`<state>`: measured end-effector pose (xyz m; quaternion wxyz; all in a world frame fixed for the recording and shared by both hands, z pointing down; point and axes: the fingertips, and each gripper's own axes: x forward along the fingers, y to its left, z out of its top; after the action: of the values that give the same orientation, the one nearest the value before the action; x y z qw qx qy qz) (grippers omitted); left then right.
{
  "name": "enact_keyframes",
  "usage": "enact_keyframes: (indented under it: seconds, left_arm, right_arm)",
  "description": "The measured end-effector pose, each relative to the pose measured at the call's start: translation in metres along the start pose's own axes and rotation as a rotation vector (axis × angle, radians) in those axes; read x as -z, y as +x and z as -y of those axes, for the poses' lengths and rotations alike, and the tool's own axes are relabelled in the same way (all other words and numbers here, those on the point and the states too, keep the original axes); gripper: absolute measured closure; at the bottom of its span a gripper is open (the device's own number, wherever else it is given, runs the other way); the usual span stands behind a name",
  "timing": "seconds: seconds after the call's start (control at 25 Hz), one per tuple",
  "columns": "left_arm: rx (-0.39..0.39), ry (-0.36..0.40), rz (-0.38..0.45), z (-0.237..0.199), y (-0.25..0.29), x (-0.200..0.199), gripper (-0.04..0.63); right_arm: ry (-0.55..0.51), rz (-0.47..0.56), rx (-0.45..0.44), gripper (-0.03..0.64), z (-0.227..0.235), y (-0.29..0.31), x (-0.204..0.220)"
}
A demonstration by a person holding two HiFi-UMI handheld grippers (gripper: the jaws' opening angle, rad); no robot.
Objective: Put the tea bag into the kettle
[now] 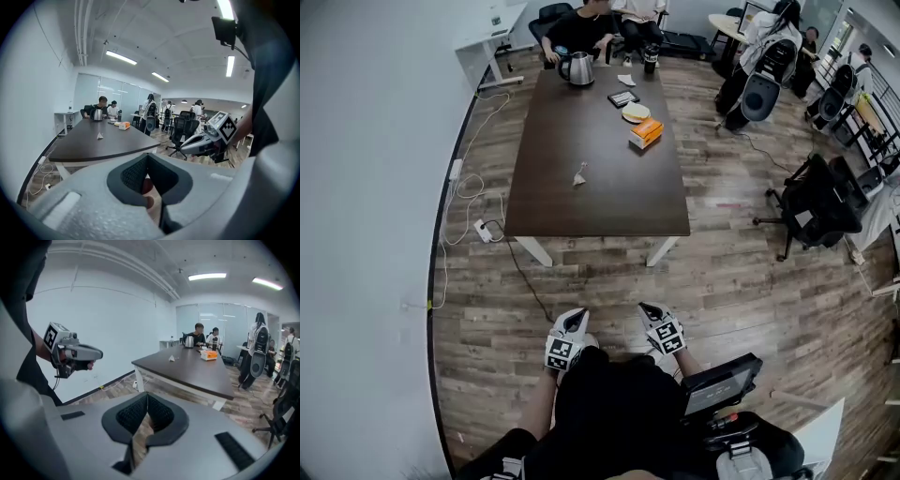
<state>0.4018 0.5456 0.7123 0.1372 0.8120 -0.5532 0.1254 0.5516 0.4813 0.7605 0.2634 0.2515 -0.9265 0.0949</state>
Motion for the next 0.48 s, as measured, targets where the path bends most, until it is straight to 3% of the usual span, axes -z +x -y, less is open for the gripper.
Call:
enact_keyframes:
  seconds: [0.24,0.36,0.48]
  left_arm:
    - [0.015,0.026,0.094,-0.010,-0.005,-0.042,0.595]
    - [0.024,0.019,0.129,-0.016,-0.010,-0.054,0.595]
    - [0.038,-0.035,0.181,-0.025,-0.022,-0.070,0.595]
  right_arm:
    - [-0.055,0.203,-0.016,0.609,-0.021,-0.003,-0.091]
    - [-0.073,0.231,-0.039,0.609,-0.034,0.004,-0.114]
    - [-0.079,0.242,-0.042,0.609,-0.044,0.012,-0.130]
